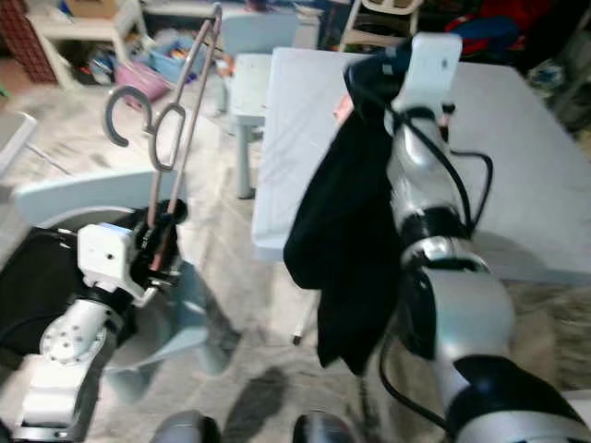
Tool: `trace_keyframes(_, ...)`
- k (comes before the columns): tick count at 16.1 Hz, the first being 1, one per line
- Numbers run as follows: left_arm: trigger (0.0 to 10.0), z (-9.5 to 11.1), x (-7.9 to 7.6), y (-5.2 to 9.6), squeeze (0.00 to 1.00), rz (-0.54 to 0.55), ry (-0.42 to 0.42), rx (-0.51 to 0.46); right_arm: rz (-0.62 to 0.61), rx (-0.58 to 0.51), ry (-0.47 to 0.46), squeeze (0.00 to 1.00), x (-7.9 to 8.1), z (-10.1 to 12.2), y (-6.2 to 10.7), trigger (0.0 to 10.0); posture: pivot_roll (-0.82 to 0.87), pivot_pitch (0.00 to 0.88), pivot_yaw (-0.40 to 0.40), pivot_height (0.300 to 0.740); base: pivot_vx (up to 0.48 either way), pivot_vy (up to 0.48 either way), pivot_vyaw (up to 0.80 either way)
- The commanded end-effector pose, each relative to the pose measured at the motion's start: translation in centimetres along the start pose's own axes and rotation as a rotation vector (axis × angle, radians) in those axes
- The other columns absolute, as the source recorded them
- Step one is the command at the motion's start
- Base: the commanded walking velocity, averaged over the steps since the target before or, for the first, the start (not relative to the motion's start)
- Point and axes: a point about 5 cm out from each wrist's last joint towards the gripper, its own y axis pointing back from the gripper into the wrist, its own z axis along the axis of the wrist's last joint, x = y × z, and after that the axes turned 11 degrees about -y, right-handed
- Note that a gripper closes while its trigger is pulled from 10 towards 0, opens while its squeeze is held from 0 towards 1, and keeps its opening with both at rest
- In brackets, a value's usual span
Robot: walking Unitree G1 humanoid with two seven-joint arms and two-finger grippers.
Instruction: Hang hanger
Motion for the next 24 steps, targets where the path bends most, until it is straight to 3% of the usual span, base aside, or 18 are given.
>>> trace_keyframes(1,10.0,0.8,-0.1,-0.4,0.0,-0.022,-0.002,-0.032,-0.011,-0.032,0.01,0.0,-1.0,0.7,0.0,10.0,0.06,0.068,-0.053,0.74,0.337,0.0,0.0)
trace_keyframes(5,10.0,1.0,-0.5,-0.8,0.0,-0.037,0.004,-0.042,-0.012,-0.036,0.013,0.0,-1.3,0.4,0.2,10.0,0.05,0.068,-0.05,0.74,0.383,0.0,0.0)
trace_keyframes(12,10.0,0.9,-0.3,-0.5,0.0,-0.028,0.0,-0.034,0.109,-0.072,0.04,0.0,0.8,1.6,-0.5,10.0,0.06,0.067,-0.062,0.74,0.408,0.0,0.0)
trace_keyframes(16,10.0,0.8,-0.4,-0.5,0.0,-0.021,0.003,-0.027,0.106,-0.06,0.04,0.0,0.5,1.0,-0.2,10.0,0.06,0.067,-0.062,0.74,0.397,0.0,0.0)
trace_keyframes(21,10.0,0.8,-0.3,-0.5,0.0,0.01,-0.006,-0.022,0.035,-0.047,0.094,0.0,-0.6,0.9,-0.2,10.0,0.06,0.068,-0.061,0.74,0.0,0.0,0.0)
trace_keyframes(24,10.0,0.9,-0.3,-0.3,0.0,-0.004,-0.009,-0.024,0.034,-0.021,0.08,0.0,-0.7,0.6,-0.2,10.0,0.07,0.071,-0.068,0.74,0.0,0.0,0.0)
